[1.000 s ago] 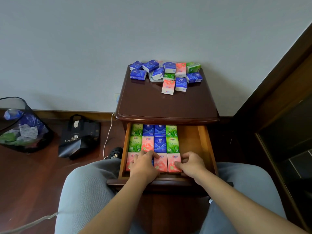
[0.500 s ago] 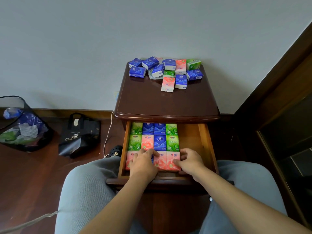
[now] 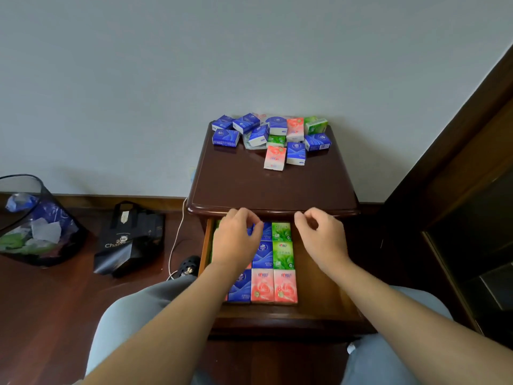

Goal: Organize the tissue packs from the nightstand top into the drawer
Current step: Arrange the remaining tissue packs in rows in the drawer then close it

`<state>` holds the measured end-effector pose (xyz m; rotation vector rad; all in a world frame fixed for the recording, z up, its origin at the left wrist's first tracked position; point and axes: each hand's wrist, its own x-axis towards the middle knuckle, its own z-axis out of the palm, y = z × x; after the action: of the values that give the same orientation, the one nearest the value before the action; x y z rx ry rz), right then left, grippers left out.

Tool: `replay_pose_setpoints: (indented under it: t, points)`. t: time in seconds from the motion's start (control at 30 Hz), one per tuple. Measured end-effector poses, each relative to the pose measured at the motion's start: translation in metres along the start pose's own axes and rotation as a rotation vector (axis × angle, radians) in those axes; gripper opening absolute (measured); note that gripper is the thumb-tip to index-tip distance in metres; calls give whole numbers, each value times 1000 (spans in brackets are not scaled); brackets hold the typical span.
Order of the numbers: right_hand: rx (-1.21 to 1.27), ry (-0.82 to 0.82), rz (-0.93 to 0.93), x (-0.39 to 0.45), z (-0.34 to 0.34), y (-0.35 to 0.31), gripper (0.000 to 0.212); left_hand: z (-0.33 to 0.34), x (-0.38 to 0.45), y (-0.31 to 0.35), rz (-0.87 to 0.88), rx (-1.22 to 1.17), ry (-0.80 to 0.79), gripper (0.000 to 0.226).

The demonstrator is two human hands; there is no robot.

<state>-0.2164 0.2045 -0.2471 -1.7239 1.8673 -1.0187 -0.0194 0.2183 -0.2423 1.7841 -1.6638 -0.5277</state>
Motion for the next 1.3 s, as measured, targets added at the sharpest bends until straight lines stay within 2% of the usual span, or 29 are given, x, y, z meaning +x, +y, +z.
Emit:
replay_pose_setpoints:
  t: [0.03, 0.1, 0.17, 0.23, 0.33, 0.5, 0.6, 0.67, 0.73, 0.8, 0.9, 0.97, 1.13, 1.2, 1.3]
  points:
    - [16, 10, -48, 10, -1, -6, 39, -2, 11, 2, 47, 28, 52, 2]
    - [39, 13, -101, 30, 1, -15, 29, -1, 34, 3, 98, 111, 108, 15]
    - [78, -10, -96, 45, 8, -15, 6, 4, 53, -2, 49, 193, 19, 39]
    - [70, -67, -55, 57, 19, -10, 30, 12, 67, -13, -22, 315, -154, 60]
    - [36, -88, -30, 81, 32, -6, 56, 26, 79, -29, -32, 456, -286, 70]
    - [-22, -72, -20, 137, 45, 1, 68, 37, 102, -22, -63, 444, -287, 73]
    - [-89, -40, -52, 157, 54, 7, 63, 43, 115, -13, -54, 456, -297, 74]
    - [-230, 22, -60, 165, 60, 9, 59, 47, 127, -7, -53, 456, -299, 77]
    - [-439, 70, -63, 165, 58, 13, 56, 52, 138, -3, -33, 444, -270, 82]
    - [-542, 89, -120, 160, 48, 23, 58, 60, 143, -1, 44, 432, -186, 82]
    - [-430, 123, -273, 151, 21, 49, 54, 72, 152, 5, 160, 418, -98, 80]
    - [-335, 140, -335, 144, 7, 65, 52, 77, 160, 11, 179, 413, -58, 78]
    - [-233, 143, -260, 134, 3, 71, 73, 83, 163, 15, 158, 313, 100, 57]
    - [-298, 107, -254, 136, 4, 68, 80, 81, 161, 15, 140, 235, 172, 55]
    - [-410, 68, -264, 137, 5, 67, 75, 79, 160, 14, 157, 140, 220, 60]
